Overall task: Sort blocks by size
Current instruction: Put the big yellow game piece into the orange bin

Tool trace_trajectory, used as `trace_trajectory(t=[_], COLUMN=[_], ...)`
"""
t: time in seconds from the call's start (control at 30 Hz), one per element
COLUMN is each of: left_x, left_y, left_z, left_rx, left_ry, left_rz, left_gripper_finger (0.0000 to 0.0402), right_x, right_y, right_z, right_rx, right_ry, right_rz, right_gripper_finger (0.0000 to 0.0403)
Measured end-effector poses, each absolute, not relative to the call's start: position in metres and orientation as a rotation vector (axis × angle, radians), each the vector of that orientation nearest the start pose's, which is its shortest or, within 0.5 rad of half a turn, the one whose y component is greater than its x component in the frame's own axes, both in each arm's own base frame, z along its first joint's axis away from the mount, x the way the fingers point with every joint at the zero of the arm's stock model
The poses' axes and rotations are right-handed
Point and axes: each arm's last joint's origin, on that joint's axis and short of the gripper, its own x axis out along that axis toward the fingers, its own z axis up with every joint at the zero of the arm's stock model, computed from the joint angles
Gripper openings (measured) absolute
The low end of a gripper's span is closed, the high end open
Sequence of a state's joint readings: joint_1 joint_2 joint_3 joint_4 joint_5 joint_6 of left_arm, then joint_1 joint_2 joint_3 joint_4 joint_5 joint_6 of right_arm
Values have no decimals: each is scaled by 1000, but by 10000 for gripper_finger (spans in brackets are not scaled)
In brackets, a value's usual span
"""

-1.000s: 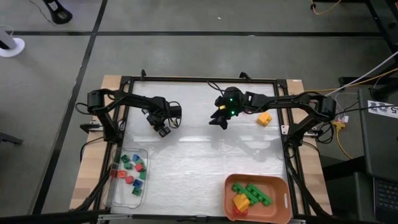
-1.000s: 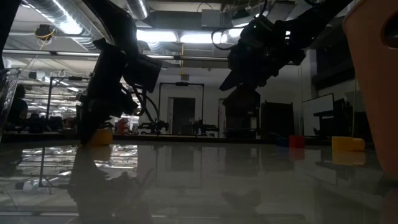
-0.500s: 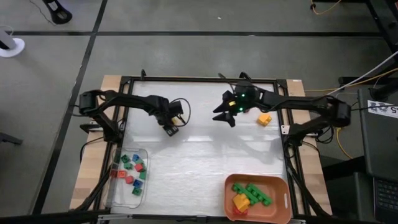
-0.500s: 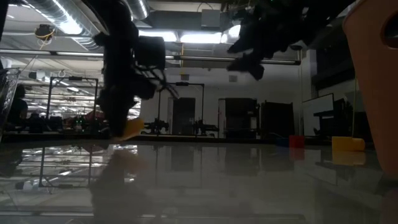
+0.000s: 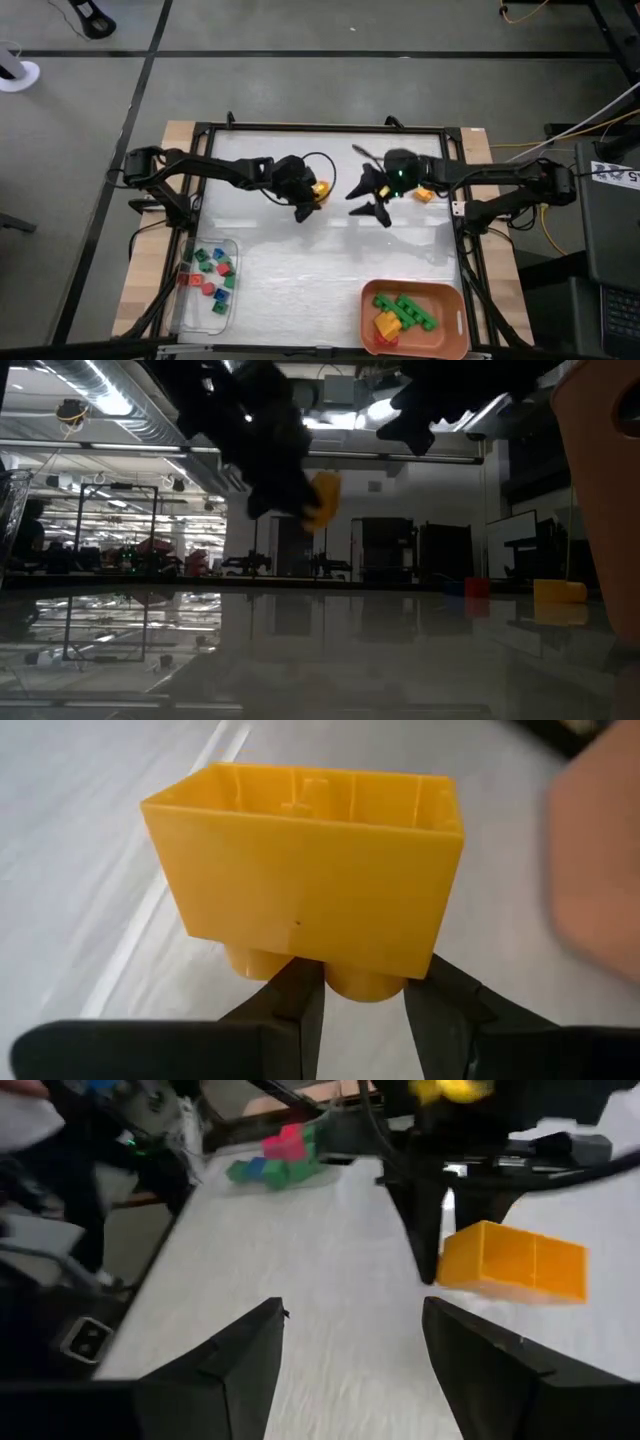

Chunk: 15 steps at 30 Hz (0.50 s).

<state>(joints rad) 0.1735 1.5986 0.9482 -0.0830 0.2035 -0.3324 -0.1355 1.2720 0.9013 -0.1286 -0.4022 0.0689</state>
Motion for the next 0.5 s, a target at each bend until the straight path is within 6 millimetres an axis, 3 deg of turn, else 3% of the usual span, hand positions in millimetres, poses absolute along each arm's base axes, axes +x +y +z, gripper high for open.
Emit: trace_trajectory(t=[0.2,0.5], left_x=[338,344], left_y=[29,-2], left_z=[215,223], left_rx=[-411,-234], left_ry=[578,491], left_rz=[3,-100], left_gripper_finger=[102,107], right_x=[277,279], right_y=[3,34], right_z=[277,284], right_rx=[107,-58], right_ry=[497,414], right_rz=[132,167], right_gripper_finger=[238,238])
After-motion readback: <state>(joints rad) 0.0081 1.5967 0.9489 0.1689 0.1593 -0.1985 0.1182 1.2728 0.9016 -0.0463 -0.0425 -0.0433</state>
